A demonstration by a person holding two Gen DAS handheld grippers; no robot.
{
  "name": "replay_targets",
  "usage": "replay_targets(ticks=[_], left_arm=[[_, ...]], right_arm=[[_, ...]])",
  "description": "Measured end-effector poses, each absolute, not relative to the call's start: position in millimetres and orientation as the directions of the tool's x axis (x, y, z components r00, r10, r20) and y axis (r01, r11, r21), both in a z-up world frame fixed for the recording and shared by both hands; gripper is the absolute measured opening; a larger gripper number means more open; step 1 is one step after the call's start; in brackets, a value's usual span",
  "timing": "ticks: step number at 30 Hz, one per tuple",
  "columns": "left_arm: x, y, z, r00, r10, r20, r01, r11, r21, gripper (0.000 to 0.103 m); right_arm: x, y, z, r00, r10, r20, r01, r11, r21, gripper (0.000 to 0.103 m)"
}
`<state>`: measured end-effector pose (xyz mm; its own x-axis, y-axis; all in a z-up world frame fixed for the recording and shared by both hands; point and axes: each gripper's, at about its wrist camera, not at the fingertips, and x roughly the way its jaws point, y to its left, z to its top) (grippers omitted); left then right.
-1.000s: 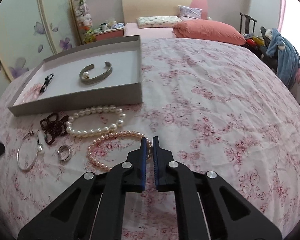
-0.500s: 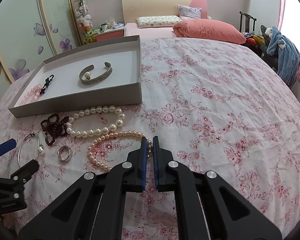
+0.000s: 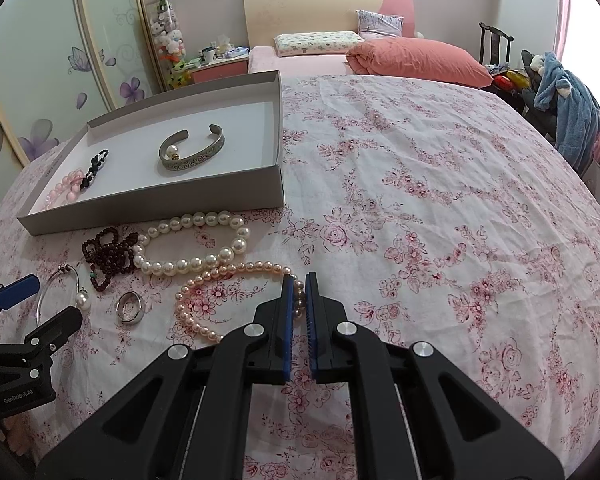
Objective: Organize jewelry
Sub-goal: 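Close the right tool on the pink pearl bracelet while the left tool grips the silver bangle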
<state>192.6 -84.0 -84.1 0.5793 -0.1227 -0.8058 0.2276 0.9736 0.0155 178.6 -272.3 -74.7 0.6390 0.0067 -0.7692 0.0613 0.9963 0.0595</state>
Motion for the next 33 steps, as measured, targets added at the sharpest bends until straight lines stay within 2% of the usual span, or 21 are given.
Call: replay_targets(ticks=[4,5,7,8,23,33], left_arm=[[191.9,-84.4,-84.5,0.581,-0.129,-0.804,0.234,0.972,0.012,0.085],[191.3,-84.5,-84.0,0.583,-0.135,-0.801,0.239,0.971,0.011,0.083],[188.3,-85.7,-82.4,0.590,-0.142,-0.795,0.249,0.969,0.012,0.070],[187.0,-86.1,-82.1,0.592,-0.141,-0.794,0.249,0.968,0.014,0.069],[184.7,-37.8,-81.6,0.592,-0.071,-0.803,0.147,0.989,0.021,0.069],[180.0,-28.5,-80.3,0.599,-0.051,-0.799,0.118,0.993,0.026,0.073]], right_arm=[[178.6,-272.1,-74.7,0.639,0.007,-0.769,0.061,0.996,0.060,0.007],[178.6,-272.1,-74.7,0.639,0.007,-0.769,0.061,0.996,0.060,0.007],[178.5,-272.4,-74.7,0.639,0.007,-0.769,0.061,0.996,0.061,0.007],[178.6,-272.2,-74.8,0.639,0.008,-0.769,0.061,0.996,0.061,0.007],[178.6,-272.3,-74.8,0.639,0.009,-0.769,0.061,0.996,0.063,0.007],[178.5,-272.3,-74.9,0.639,0.009,-0.769,0.061,0.996,0.063,0.007]])
